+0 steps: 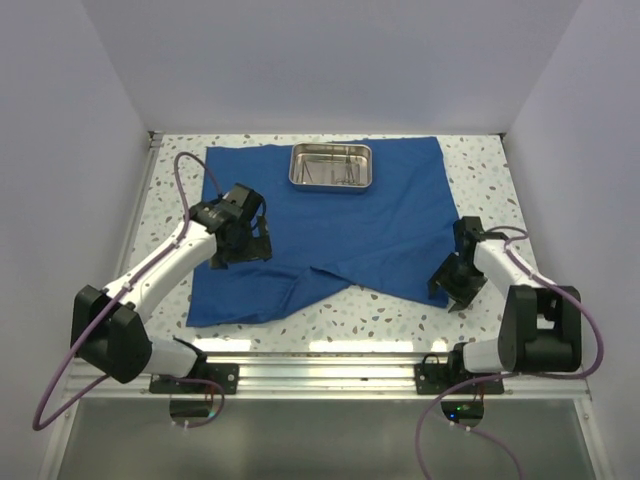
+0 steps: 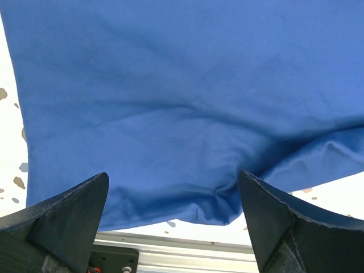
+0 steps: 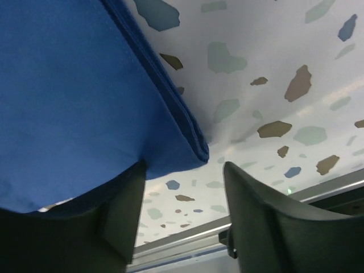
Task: Open and lay out the surgical kit
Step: Smooth out the surgical kit at the center of the board.
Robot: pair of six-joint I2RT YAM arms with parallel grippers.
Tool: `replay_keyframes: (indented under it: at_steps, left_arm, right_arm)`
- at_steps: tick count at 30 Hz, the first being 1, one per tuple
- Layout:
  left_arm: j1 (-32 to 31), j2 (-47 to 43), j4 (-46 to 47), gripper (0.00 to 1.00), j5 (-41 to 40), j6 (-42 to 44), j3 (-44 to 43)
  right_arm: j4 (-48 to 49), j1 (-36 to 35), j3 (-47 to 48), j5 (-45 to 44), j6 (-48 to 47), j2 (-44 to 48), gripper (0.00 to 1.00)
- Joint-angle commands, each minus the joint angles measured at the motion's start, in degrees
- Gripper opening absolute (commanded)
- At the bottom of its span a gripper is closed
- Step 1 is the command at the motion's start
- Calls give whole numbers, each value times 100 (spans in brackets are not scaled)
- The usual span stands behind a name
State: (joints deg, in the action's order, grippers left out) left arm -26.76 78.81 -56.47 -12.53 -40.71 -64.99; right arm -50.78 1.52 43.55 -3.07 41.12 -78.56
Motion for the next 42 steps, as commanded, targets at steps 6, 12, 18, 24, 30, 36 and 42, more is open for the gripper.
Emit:
replay_keyframes:
  at_steps: [6,12,18,24,30,36,42]
  left_arm:
    - [5,-287,470,100,14,256,522]
    - [13,-287,628,100,14,318,619]
    - [13,-155,821,100,58,388,619]
    - [13,187,945,100,339,599,427]
    - [57,530,813,100,277,845,-145]
    - [127,768,708,100,322,924,-505]
    - [645,829,593,100,339,1231,-830]
  right_arm:
    - [772,15,-14,-9,142,-598,2]
    - [194,41,505,-562,80,-679,0]
    - [-1297,411,900,-1370,589,307,0]
    - [-1680,542,717,-1706,888,728,0]
    - [-2093,902,619,-1486,994,886,1]
    - [-2682,956,953,-1450,897,1089,99]
    - [-2446,956,1928,-1916,793,808,99]
